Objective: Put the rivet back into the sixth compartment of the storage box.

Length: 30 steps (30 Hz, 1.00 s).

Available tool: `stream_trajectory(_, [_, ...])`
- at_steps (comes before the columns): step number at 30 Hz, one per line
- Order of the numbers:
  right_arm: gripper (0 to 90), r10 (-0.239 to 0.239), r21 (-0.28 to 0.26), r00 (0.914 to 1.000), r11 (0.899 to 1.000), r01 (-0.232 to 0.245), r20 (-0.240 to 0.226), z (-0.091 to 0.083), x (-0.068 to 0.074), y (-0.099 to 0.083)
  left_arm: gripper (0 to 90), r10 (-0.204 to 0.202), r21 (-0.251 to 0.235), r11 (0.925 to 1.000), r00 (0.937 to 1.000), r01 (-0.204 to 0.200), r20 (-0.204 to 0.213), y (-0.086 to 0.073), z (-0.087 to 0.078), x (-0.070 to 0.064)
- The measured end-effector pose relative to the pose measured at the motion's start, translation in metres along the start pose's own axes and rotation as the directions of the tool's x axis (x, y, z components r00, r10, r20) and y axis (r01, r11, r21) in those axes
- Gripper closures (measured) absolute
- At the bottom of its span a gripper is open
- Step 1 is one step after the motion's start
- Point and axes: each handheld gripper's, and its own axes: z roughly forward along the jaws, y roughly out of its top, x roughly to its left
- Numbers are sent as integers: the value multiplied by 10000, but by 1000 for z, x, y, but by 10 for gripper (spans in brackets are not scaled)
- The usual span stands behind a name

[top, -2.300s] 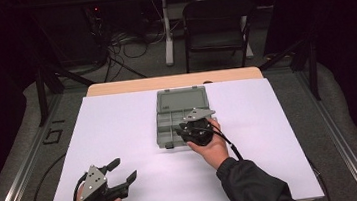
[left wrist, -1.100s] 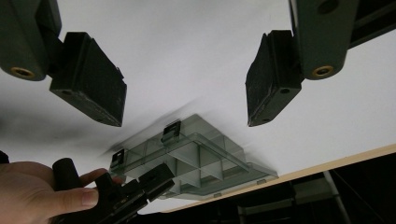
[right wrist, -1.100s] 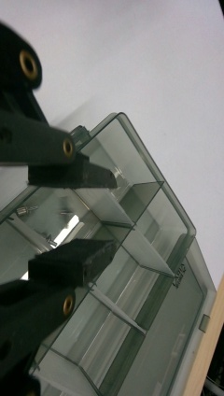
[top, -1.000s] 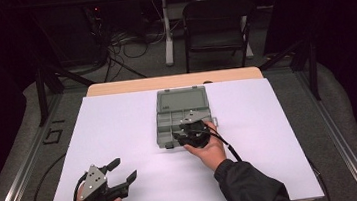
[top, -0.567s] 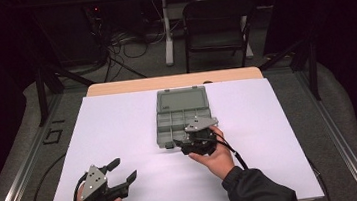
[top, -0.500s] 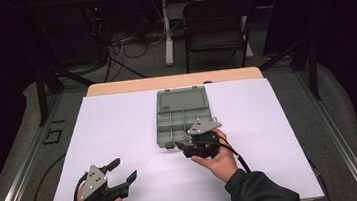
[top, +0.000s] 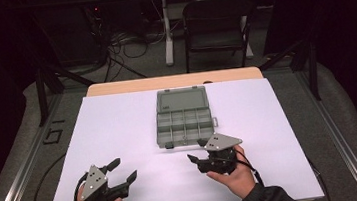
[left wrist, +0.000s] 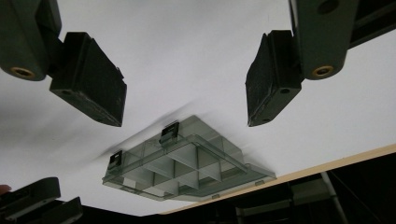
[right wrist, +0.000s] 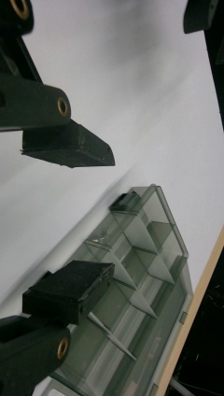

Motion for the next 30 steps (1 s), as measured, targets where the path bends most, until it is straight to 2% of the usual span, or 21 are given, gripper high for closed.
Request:
stream_trajectory(13, [412,-216,-1,9998,9998,216,32,-15,9,-20,294,2,-25,10000,10000,-2,-3,0,-1,0])
stream_trajectory(16, [412,-270,-21,9996,9996,270,124,-17,9,-25,294,12,-33,10000,10000,-12,-3,0,-1,0])
stream_trajectory(22, [412,-154,287,9997,9995,149,189,-15,6,-36,294,-20,-57,10000,10000,20,-6,0,0,0])
stream_trajectory(26, [409,-110,290,9997,9995,104,234,-15,5,-37,294,-13,-67,10000,10000,13,0,0,0,0])
stream_trajectory(30, [406,-298,273,9985,9992,286,460,-18,4,-37,294,-12,-80,10000,10000,12,-8,0,1,0])
